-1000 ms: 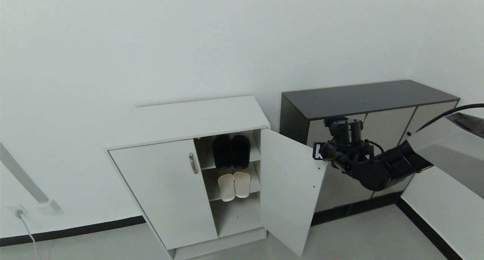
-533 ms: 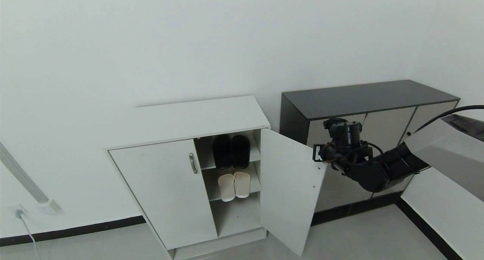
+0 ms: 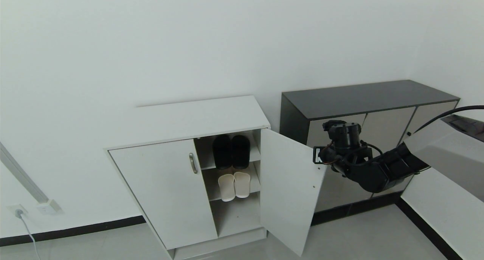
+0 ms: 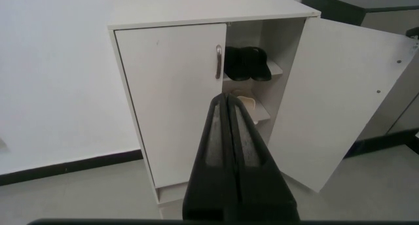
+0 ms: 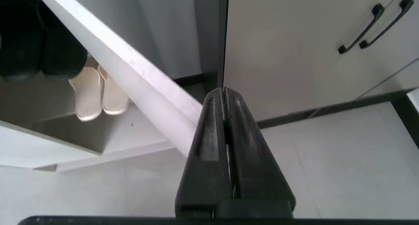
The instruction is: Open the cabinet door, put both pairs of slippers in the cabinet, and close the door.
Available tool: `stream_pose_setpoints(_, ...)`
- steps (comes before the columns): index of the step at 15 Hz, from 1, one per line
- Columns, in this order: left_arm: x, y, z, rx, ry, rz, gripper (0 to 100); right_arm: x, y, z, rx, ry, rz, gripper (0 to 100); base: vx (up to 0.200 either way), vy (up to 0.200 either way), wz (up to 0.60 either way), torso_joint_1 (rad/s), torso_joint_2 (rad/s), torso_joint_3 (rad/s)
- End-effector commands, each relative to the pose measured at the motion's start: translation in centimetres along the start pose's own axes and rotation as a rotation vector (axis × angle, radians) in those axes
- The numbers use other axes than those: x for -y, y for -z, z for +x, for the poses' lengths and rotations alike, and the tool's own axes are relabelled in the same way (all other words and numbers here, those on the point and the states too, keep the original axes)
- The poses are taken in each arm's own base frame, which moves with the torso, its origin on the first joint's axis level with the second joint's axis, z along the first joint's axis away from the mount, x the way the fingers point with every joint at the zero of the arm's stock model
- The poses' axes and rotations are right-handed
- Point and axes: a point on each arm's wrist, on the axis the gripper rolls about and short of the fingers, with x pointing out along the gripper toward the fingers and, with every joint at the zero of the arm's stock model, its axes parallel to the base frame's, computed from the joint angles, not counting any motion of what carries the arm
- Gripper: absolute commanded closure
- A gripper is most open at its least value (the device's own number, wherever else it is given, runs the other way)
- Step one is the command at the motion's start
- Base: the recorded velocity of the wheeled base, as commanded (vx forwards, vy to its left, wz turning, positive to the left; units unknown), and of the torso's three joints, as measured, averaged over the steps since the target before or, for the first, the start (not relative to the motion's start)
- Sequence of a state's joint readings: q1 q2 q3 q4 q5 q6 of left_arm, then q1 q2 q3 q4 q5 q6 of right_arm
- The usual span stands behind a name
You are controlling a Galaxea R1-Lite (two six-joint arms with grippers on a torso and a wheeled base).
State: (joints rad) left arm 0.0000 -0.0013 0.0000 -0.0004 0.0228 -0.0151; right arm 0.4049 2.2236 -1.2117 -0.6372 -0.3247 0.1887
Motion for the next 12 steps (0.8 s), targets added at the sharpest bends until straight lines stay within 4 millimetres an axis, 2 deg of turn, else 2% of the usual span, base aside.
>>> stream_pose_setpoints(1, 0.0, 0.0, 0.0, 0.0, 0.0, 0.0, 100, 0.0, -0.1, -0.1, 0.0, 0.0, 0.0, 100, 0.0, 0.0, 0.0, 0.0, 0.0, 0.0)
stream_pose_setpoints(8, 0.0, 0.0, 0.0, 0.0, 0.0, -0.002, 100, -1.3, 0.6, -1.4, -0.032, -0.034, -0.027, 100, 0.0, 0.0, 0.0, 0.0, 0.0, 0.0)
stream_pose_setpoints(12, 0.0, 0.0, 0.0, 0.0, 0.0, -0.002, 100, -3.8, 1.7, -3.6, -0.057, -0.102, -0.063, 100, 0.0, 0.0, 0.0, 0.0, 0.0, 0.0)
